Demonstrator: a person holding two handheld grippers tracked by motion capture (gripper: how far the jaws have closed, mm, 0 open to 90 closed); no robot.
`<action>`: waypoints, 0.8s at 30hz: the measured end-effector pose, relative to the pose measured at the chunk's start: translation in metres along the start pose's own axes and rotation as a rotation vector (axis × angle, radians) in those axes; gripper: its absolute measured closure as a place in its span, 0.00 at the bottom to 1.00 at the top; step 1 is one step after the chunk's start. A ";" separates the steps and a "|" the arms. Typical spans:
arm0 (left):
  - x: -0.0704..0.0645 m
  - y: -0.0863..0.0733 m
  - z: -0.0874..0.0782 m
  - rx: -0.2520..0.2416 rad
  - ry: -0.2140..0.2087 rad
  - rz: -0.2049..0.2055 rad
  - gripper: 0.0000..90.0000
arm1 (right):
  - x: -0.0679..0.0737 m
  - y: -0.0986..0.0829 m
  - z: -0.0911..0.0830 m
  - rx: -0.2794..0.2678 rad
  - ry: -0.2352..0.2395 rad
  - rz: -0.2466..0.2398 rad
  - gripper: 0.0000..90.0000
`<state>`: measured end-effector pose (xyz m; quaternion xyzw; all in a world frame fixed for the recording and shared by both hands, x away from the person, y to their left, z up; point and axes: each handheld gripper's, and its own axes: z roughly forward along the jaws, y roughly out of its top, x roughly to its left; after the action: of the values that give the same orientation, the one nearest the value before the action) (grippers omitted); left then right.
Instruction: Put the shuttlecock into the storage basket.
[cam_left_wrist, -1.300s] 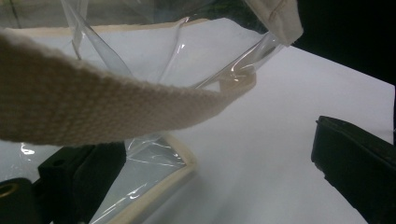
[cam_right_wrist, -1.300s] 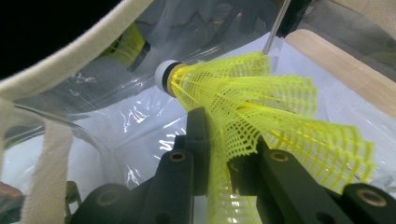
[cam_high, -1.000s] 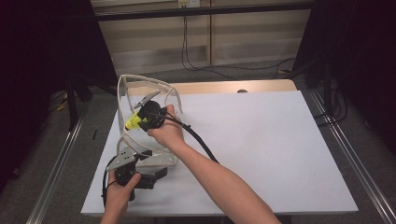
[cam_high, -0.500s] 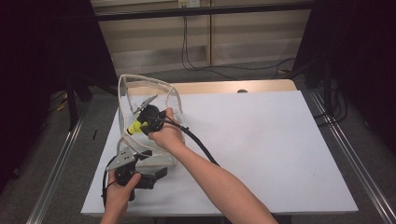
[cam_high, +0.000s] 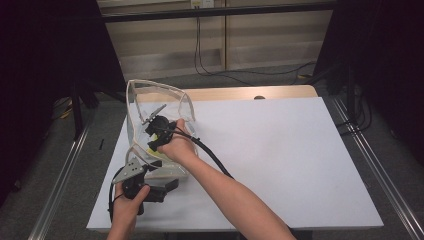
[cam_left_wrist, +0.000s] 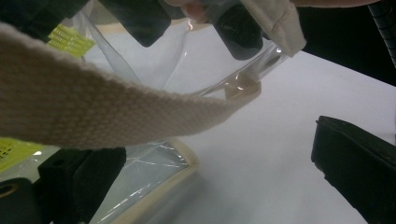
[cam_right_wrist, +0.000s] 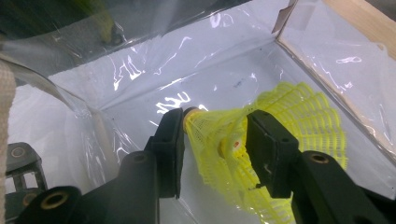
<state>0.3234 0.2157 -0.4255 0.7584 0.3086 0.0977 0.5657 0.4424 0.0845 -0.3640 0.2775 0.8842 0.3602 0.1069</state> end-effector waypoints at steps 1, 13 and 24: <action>0.000 0.000 0.000 0.002 -0.002 0.001 0.04 | 0.000 0.000 0.000 0.000 0.001 0.005 0.62; 0.001 0.000 0.000 0.002 -0.025 0.005 0.04 | -0.003 0.002 -0.012 0.002 -0.028 0.055 0.42; 0.000 0.001 0.000 0.000 0.002 0.006 0.04 | -0.002 0.004 -0.025 -0.033 -0.042 0.085 0.30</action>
<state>0.3235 0.2156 -0.4249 0.7594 0.3067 0.1001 0.5650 0.4363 0.0710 -0.3428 0.3206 0.8631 0.3730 0.1145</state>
